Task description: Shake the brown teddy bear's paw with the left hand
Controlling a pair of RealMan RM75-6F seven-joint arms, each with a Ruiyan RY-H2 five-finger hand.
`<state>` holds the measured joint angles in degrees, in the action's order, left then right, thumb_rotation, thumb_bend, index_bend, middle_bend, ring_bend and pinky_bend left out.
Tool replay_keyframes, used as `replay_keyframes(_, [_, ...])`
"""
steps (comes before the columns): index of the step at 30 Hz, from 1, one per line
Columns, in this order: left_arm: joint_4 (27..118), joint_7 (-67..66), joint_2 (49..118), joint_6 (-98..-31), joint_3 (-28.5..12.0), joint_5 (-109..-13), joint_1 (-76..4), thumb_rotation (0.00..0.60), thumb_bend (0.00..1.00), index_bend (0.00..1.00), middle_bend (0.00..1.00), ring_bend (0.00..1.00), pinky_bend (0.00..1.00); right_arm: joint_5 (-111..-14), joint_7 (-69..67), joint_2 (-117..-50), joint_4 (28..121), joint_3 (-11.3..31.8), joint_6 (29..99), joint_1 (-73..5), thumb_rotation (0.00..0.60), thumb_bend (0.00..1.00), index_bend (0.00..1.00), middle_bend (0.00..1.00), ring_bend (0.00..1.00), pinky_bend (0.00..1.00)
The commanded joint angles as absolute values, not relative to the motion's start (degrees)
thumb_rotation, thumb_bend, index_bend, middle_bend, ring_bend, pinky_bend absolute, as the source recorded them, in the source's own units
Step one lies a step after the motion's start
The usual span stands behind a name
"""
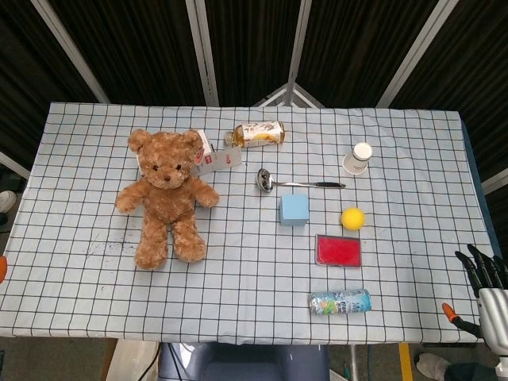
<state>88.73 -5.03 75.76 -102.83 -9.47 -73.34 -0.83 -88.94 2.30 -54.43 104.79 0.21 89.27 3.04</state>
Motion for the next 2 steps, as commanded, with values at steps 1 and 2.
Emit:
replay_keyframes(1, [94.9, -4.2, 71.1, -105.0, -7.6, -75.0, 2.5, 0.600, 0.43, 0.29, 0.14, 0.00, 0.00, -88.8, 3.3, -55.1, 104.5, 0.4, 89.2, 2.9, 0.600, 0.22, 0.12, 0.06, 0.08, 0.00])
replay_keyframes(2, [95.5, -4.0, 70.5, -105.0, -7.5, -75.0, 2.8, 0.600, 0.43, 0.29, 0.14, 0.00, 0.00, -88.7, 3.4, -55.3, 104.4, 0.4, 89.1, 2.8, 0.600, 0.22, 0.12, 0.06, 0.08, 0.00])
